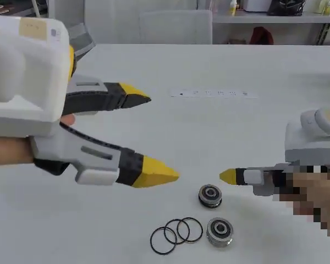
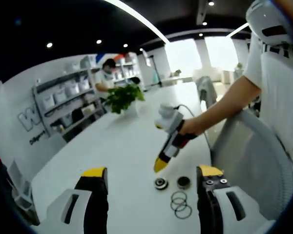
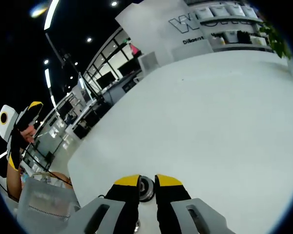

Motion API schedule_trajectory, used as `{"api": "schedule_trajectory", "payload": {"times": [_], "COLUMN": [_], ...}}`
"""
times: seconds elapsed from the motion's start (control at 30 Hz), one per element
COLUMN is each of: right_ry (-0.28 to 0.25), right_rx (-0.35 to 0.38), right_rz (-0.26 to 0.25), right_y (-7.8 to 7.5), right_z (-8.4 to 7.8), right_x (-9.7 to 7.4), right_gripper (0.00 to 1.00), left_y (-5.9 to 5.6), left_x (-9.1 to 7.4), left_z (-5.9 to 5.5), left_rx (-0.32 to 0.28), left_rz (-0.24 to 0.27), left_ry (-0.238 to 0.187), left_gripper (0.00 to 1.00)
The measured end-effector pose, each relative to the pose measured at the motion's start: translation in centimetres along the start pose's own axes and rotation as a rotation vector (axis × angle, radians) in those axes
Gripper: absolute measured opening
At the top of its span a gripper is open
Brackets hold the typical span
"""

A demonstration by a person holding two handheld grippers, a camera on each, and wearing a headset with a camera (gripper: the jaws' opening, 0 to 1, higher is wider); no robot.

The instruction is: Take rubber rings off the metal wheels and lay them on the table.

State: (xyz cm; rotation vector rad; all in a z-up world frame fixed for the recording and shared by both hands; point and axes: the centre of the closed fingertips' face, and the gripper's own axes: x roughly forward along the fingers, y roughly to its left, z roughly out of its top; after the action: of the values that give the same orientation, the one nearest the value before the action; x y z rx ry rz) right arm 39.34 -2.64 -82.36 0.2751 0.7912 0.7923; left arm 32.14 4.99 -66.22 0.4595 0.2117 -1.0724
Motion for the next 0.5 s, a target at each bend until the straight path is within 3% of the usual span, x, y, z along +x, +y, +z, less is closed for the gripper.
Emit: {"api": "schedule_trajectory", "payload": {"times": [0.23,0.37,0.5], "right_ry": [0.002,0.070,0.099], "right_rx": [-0.019,-0.118,-0.221], "right_rz": [0.002,-0.031,-0.024], "right_y": [-0.6,-1.5,-1.5], "right_z": [-0.4,-1.6,-2.1], "right_x": [0.1,0.1,0.3], "right_gripper": [0.13,0.14,0.17], "left_y": [1.1,0.6,0.4], "left_x": [2.5,4.1,5.4], "left_z": [1.6,2.5,2.2], "left_rx": [0.031,-0.007,0.011], "left_rz": [-0.027,-0.079,-0.098], "left_ry": [-0.061,-0.113,-0.103], "left_gripper": [0.70,0.70,0.68]}}
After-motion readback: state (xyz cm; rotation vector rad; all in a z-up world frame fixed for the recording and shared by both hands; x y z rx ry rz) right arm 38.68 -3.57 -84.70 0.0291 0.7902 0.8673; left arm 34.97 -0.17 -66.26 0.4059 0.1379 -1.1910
